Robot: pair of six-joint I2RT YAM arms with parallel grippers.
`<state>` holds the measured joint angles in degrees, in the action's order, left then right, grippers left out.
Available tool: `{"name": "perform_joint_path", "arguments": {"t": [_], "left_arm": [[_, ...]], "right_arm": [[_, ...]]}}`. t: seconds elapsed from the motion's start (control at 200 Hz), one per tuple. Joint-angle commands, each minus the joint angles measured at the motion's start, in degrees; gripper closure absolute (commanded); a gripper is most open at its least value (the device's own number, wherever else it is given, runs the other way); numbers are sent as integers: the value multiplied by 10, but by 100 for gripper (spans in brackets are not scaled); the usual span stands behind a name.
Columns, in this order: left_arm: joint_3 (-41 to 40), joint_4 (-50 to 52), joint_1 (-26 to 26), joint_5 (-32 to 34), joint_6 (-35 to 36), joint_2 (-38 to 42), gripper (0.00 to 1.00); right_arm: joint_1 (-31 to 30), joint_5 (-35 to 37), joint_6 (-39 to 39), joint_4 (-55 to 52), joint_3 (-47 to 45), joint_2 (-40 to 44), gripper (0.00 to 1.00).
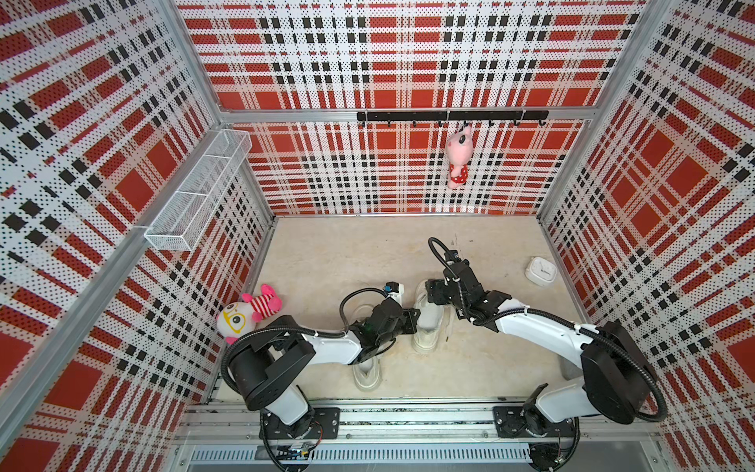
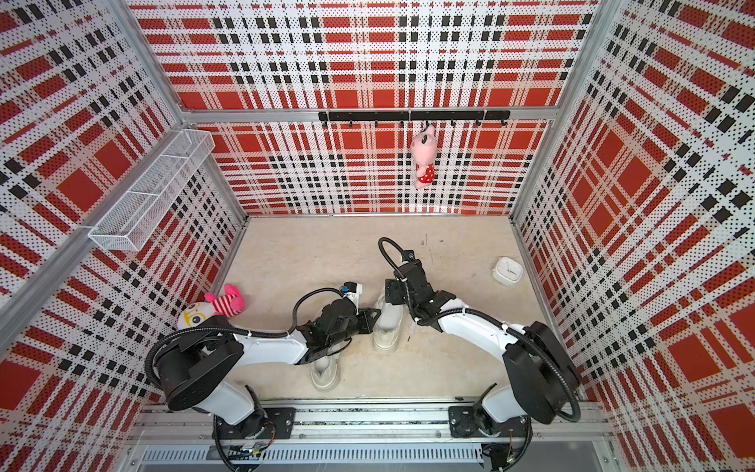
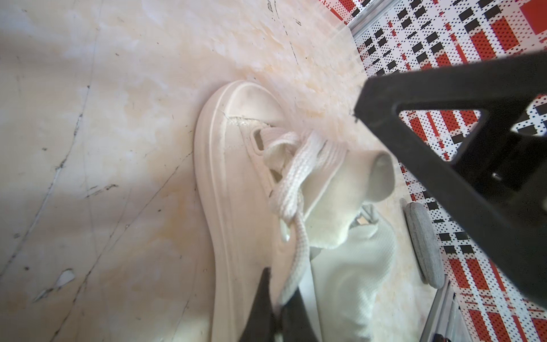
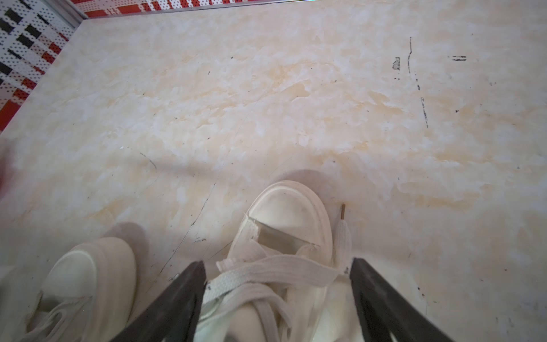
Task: Remove the insole from the shoe
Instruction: Adjust the shoe at the center of the board.
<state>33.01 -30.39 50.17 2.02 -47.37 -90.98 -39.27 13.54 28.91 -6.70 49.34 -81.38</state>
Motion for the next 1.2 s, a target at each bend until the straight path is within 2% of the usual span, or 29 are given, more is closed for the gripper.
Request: {"name": "perform_joint_path", "arguments": {"t": [0.0,0.085,0.115,0.241,0.361,0.581,0.671,0.852,0.972,1.097,1.193], "left_arm": [[16,-27,1,-12,0,-2,94],[16,-27,1,-11,-3,-2,94],[16,-27,1,-10,-4,-1,94],[14,-27,1,-7,-6,2,94],[14,-27,1,-8,-7,2,94],[12,-27,1,-11,-5,7,94],[11,-27,2,-14,-6,9,94],[12,-29,3,-20,-6,11,93],[14,-31,3,-24,-6,12,92],[13,-37,3,-24,-6,14,81],[8,-46,1,-26,1,21,66]], "right_arm": [[-8,-15,-8,-34,-25,62,11],[-15,-14,-4,-64,-48,99,4],[-15,-36,2,-76,-54,107,3],[-35,-46,24,-97,-73,103,3],[-47,-48,51,-71,-84,60,5],[-39,41,62,-51,-25,-32,12],[-14,40,67,-29,-10,-54,17],[40,-9,56,49,1,-64,29],[51,-36,36,45,26,-70,40],[51,-51,39,35,13,-72,55],[51,-57,41,45,-11,-58,71]]}}
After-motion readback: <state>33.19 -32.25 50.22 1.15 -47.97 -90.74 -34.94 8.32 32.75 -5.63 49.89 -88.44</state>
